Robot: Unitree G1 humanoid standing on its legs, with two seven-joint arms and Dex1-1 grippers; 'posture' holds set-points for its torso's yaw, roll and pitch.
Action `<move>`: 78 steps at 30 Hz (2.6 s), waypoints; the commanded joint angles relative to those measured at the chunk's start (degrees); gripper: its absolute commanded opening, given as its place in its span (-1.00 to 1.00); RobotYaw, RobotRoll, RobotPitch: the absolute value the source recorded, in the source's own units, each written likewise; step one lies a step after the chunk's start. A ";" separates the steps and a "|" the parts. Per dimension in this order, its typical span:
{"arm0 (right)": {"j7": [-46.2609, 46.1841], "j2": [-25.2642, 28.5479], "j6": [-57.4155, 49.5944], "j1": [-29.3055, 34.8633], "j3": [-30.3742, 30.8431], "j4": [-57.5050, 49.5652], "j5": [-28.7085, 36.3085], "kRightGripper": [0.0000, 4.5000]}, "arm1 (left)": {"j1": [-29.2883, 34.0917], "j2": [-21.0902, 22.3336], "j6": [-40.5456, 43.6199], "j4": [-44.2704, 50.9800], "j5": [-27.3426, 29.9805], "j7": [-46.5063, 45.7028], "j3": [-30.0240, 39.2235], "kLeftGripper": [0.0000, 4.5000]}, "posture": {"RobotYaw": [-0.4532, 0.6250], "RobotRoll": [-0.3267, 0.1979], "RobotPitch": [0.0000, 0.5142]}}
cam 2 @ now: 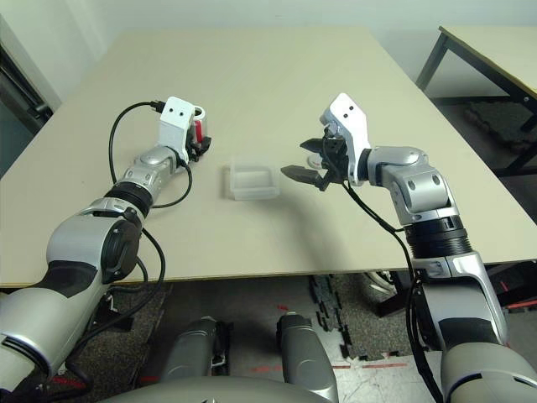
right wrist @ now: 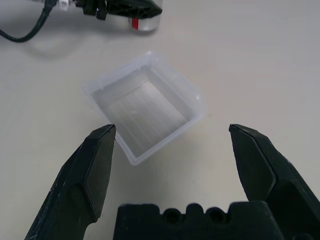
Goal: Pour the medicine from the bottle into the box.
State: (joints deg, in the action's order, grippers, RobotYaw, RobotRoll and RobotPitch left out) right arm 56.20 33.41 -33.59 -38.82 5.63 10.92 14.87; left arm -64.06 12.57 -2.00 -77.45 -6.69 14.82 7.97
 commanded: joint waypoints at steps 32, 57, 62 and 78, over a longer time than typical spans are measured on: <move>-2.95 -2.66 -1.78 1.11 -0.61 -2.51 0.70 1.00 | -20.45 -1.31 -22.71 -2.55 -62.24 -16.77 -67.58 0.23 | -0.47 0.25 -0.77; -4.00 -2.58 -1.89 0.77 -2.31 -1.38 2.11 1.00 | -8.46 1.39 -5.90 0.31 -0.07 -0.69 -0.80 0.23 | -0.28 0.25 -0.75; -5.35 -3.39 -1.96 -0.61 -3.39 -0.01 2.46 1.00 | -1.58 1.74 -5.27 1.20 5.59 -3.28 5.51 0.23 | -0.23 0.25 -0.73; -6.99 -2.92 -3.41 1.07 -4.23 -1.95 3.82 1.00 | 5.44 0.99 -2.35 1.44 7.93 -4.96 6.92 0.23 | -0.28 0.25 -0.68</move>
State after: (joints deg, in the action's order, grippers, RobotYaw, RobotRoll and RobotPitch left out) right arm 49.52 30.22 -36.40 -38.60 2.39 9.97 18.15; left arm -59.69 13.84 -5.10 -76.30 1.19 10.10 15.13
